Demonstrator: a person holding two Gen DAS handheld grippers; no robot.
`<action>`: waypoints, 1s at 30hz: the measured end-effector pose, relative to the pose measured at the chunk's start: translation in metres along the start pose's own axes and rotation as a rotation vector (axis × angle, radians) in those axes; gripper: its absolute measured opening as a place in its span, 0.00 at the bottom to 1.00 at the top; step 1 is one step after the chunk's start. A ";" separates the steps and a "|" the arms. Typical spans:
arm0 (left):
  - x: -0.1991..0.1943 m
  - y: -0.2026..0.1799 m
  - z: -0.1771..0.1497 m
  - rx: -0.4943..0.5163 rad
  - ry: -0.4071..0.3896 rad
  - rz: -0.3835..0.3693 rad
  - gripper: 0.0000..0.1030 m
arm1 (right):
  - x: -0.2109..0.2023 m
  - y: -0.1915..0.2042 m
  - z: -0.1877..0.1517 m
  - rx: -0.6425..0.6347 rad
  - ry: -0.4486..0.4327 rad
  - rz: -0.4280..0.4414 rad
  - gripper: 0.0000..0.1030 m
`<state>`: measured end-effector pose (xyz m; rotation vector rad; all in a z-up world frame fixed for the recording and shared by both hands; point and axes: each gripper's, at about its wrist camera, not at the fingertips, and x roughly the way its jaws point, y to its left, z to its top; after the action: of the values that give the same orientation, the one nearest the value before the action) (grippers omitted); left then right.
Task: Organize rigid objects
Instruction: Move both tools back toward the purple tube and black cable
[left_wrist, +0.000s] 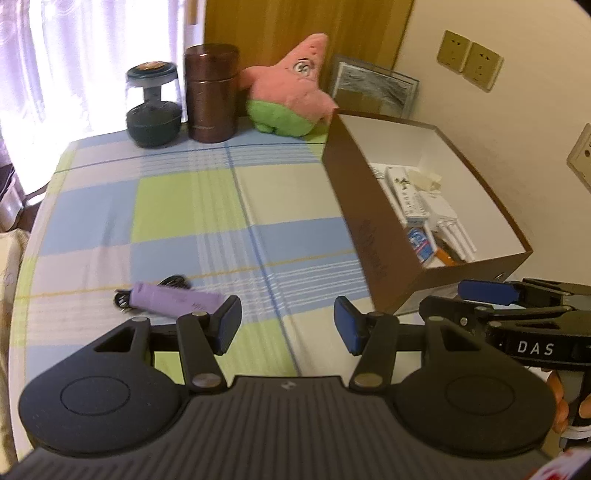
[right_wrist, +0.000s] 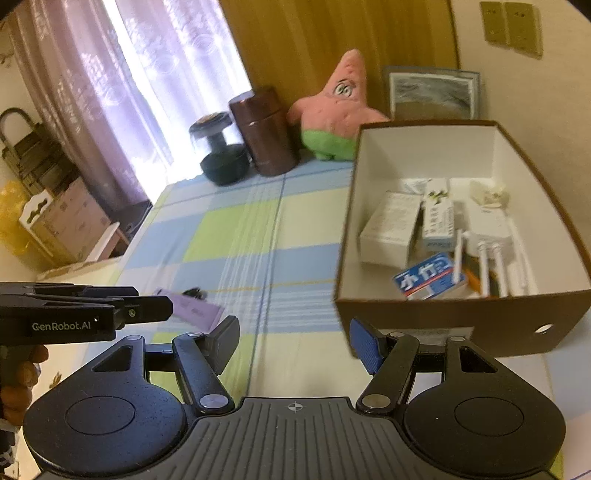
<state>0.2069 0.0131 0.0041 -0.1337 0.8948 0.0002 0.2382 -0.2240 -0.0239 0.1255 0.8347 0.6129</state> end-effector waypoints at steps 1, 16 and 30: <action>-0.002 0.004 -0.002 -0.006 0.002 0.004 0.50 | 0.003 0.003 -0.002 -0.005 0.006 0.005 0.62; -0.014 0.060 -0.039 -0.093 0.033 0.105 0.50 | 0.043 0.051 -0.018 -0.084 0.083 0.077 0.62; 0.003 0.096 -0.050 -0.127 0.074 0.131 0.50 | 0.089 0.082 -0.026 -0.163 0.135 0.090 0.62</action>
<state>0.1645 0.1027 -0.0398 -0.1941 0.9765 0.1749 0.2271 -0.1105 -0.0726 -0.0273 0.9092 0.7781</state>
